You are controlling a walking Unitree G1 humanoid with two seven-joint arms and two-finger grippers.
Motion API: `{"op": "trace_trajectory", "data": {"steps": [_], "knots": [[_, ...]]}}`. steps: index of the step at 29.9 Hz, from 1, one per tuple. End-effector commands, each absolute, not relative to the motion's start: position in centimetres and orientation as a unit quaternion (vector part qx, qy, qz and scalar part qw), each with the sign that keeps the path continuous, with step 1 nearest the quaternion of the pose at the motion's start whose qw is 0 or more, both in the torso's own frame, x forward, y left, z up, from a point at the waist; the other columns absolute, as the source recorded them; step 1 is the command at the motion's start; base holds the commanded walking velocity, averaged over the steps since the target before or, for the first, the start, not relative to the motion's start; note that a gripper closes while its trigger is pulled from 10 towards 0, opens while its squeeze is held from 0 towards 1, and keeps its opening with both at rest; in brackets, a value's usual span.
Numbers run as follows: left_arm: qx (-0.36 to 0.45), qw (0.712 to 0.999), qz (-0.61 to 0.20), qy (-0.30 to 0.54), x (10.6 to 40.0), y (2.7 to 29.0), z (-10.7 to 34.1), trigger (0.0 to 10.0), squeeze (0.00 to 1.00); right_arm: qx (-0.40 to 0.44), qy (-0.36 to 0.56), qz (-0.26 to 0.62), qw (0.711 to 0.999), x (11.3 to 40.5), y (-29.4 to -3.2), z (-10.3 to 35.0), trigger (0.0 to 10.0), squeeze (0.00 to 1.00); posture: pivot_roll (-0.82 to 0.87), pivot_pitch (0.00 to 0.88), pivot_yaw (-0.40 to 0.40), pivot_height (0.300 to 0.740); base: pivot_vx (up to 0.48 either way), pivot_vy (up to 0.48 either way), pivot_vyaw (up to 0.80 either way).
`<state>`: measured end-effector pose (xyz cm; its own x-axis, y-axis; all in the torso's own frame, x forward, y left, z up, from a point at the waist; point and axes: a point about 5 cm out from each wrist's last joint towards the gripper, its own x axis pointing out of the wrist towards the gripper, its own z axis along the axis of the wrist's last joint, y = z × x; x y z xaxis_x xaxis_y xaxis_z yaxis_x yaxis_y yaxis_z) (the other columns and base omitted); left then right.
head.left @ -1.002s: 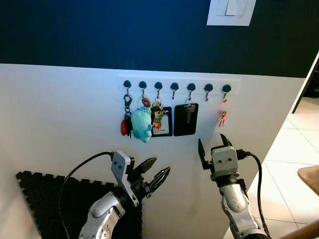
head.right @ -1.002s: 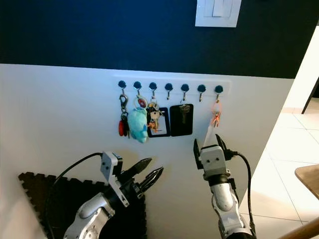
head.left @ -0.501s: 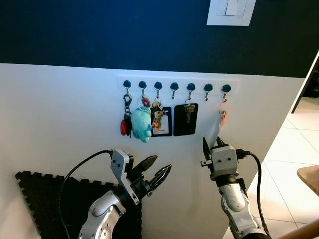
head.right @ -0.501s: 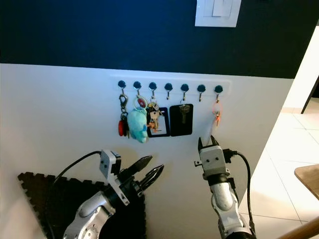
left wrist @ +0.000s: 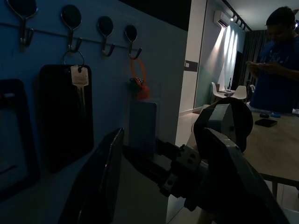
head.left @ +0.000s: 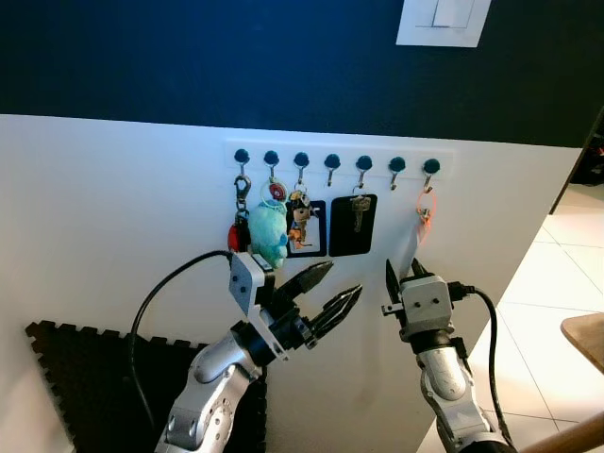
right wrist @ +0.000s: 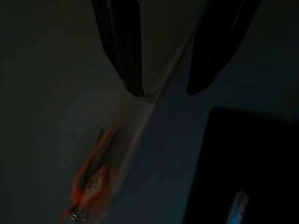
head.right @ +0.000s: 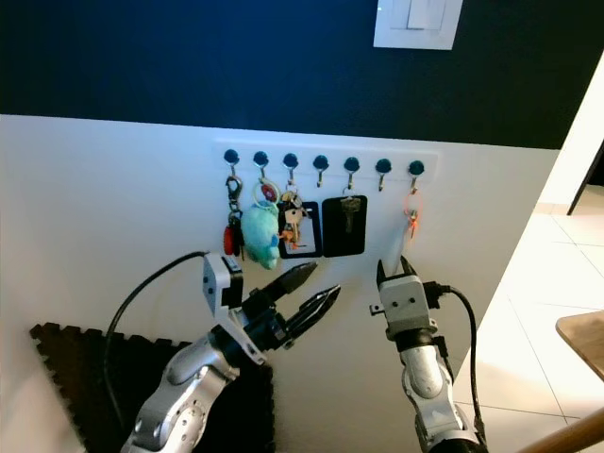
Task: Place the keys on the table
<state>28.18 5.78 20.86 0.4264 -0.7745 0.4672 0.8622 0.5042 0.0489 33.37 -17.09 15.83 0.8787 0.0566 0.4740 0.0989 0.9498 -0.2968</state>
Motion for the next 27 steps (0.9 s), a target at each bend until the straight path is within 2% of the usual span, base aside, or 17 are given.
{"op": "trace_trajectory", "data": {"steps": [1, 8, 24, 25, 26, 27], "knots": [[-0.097, 0.838, -0.487, -0.227, 28.0, 5.5, 21.1, 10.0, 0.00, -0.163, -0.243, -0.010, 0.956, 33.4, -17.1, 15.8, 10.0, 0.00, 0.03, 0.082, -0.020, 0.740, 0.000, 0.000, 0.00], [-0.091, 0.836, -0.489, -0.232, 28.0, 5.7, 21.6, 10.0, 0.00, -0.161, -0.245, -0.008, 0.956, 33.5, -16.9, 15.9, 10.0, 0.00, 0.04, 0.082, -0.019, 0.740, 0.000, 0.000, 0.00], [-0.131, 0.841, -0.447, -0.274, 28.5, 6.3, 23.4, 10.0, 0.00, -0.158, -0.247, -0.008, 0.956, 33.3, -16.8, 15.8, 10.0, 0.00, 0.04, 0.068, -0.015, 0.740, 0.000, 0.000, 0.00], [-0.130, 0.841, -0.448, -0.274, 28.5, 6.3, 23.4, 10.0, 0.00, -0.158, -0.247, -0.008, 0.956, 33.2, -16.8, 15.7, 8.5, 0.00, 0.04, 0.066, -0.014, 0.740, 0.000, 0.000, 0.00], [-0.130, 0.841, -0.448, -0.274, 28.5, 6.3, 23.4, 10.0, 0.00, -0.158, -0.247, -0.008, 0.956, 33.2, -16.8, 15.7, 8.5, 0.00, 0.04, 0.066, -0.014, 0.740, 0.000, 0.000, 0.00], [-0.129, 0.841, -0.449, -0.272, 28.5, 6.3, 23.4, 10.0, 0.00, -0.157, -0.249, -0.008, 0.956, 33.2, -16.8, 15.8, 2.5, 0.00, 0.04, 0.065, -0.012, 0.740, 0.000, 0.000, 0.00]]}}
